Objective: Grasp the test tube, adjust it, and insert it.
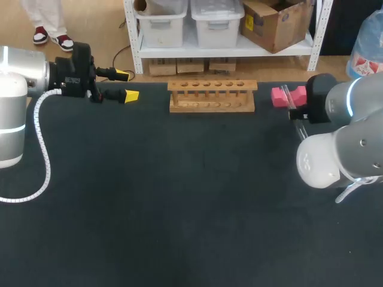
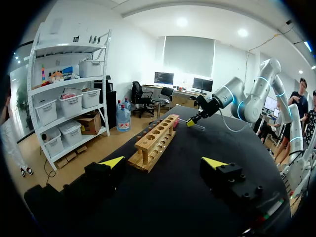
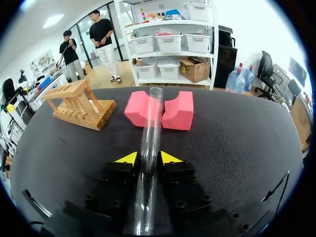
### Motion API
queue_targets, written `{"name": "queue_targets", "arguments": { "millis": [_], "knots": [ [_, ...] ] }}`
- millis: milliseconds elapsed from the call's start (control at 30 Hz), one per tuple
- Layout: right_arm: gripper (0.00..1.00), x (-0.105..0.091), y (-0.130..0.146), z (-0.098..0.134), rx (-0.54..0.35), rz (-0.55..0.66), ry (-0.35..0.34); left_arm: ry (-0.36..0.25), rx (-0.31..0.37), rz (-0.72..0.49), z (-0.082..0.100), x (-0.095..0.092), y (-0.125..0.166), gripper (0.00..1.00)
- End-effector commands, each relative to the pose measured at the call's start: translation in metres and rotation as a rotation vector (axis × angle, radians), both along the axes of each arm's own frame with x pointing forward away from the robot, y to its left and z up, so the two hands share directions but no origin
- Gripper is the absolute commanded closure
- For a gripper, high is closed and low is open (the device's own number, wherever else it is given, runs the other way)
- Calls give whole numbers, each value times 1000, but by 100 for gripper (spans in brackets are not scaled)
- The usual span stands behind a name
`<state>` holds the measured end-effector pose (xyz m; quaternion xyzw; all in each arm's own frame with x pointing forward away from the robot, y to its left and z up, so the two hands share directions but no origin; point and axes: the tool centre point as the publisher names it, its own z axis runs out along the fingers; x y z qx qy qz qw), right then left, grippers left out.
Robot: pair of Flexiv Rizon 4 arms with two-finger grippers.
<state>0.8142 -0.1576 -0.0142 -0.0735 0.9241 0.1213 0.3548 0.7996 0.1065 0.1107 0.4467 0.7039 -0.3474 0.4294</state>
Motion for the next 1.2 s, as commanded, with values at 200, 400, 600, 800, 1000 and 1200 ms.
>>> {"name": "queue_targets", "arguments": {
  "millis": [200,400,600,800,1000,1200],
  "knots": [
    [100,-1,-5,-3,23,-12,17,-6,-4,3,-1,-2,0,0],
    [100,0,-8,-4,24,-65,11,-6,-4,3,-1,-2,0,0],
    [100,0,-9,-1,40,-96,-10,-6,-4,3,-1,-2,0,0],
    [100,-1,-3,3,51,-88,-22,-6,-4,3,-1,-2,0,0],
    [100,0,2,11,53,-83,-38,-6,-4,3,-1,-2,0,0],
    [100,-2,1,21,43,-106,-51,-6,-4,3,-1,-2,0,0]
  ]
}}
